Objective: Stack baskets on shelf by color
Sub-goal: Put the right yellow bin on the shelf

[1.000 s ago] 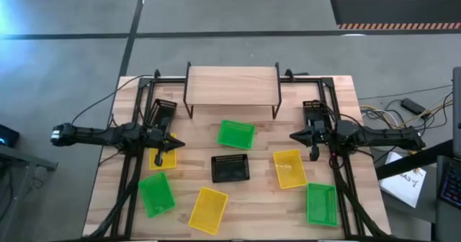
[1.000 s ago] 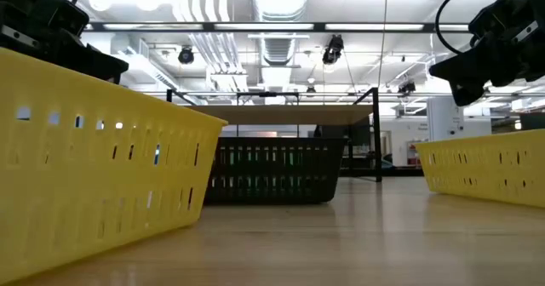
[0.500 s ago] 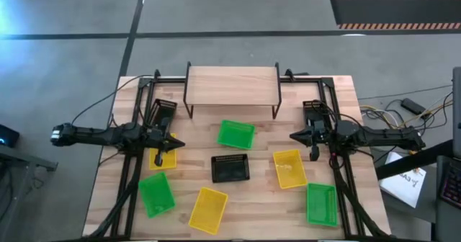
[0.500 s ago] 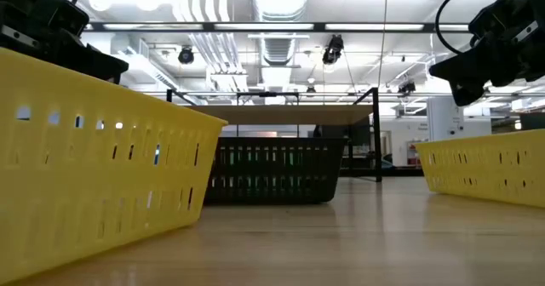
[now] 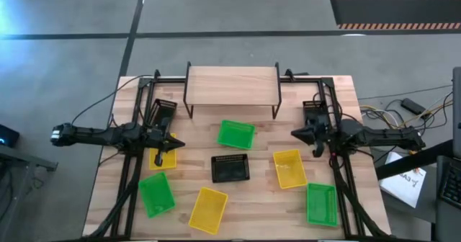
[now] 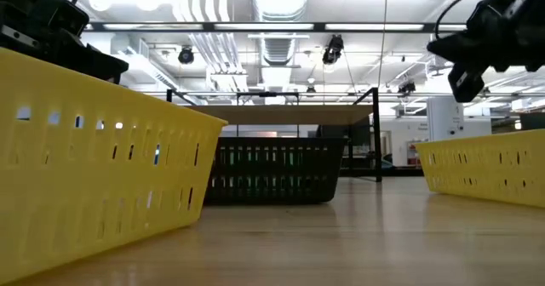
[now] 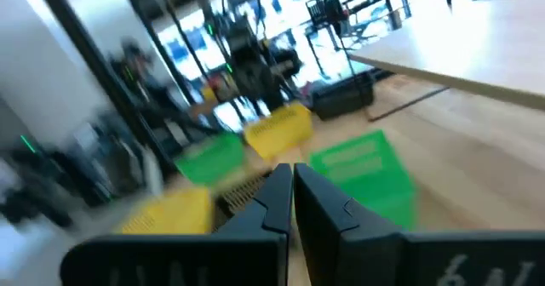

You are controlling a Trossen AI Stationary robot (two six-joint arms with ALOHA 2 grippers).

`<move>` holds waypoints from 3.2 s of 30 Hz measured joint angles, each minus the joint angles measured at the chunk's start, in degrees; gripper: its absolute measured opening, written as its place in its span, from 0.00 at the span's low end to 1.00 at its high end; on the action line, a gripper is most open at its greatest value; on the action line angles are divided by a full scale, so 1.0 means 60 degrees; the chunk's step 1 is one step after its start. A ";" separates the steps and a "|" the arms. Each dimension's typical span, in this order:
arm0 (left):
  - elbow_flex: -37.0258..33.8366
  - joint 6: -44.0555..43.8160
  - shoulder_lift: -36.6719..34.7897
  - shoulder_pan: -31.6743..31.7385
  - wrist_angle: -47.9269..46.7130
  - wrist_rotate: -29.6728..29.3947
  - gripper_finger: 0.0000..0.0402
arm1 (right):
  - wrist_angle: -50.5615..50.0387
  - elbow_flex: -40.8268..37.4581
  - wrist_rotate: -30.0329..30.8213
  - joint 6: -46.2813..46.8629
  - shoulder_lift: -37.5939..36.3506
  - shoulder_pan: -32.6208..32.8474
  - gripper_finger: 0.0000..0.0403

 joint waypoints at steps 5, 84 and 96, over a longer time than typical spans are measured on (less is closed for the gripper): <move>0.0000 0.0002 0.0000 0.0003 0.0000 0.0004 0.00 | 0.0310 0.0004 -0.0042 0.1655 0.0486 -0.0001 0.02; 0.0000 -0.0001 -0.0002 0.0000 0.0001 0.0004 0.00 | -1.0095 1.5343 -0.2659 -0.1000 1.4416 0.2850 0.02; 0.0000 0.0002 0.0009 -0.0001 0.0000 0.0001 0.00 | -1.3253 2.0858 -0.0621 -0.4115 1.7086 0.0078 0.02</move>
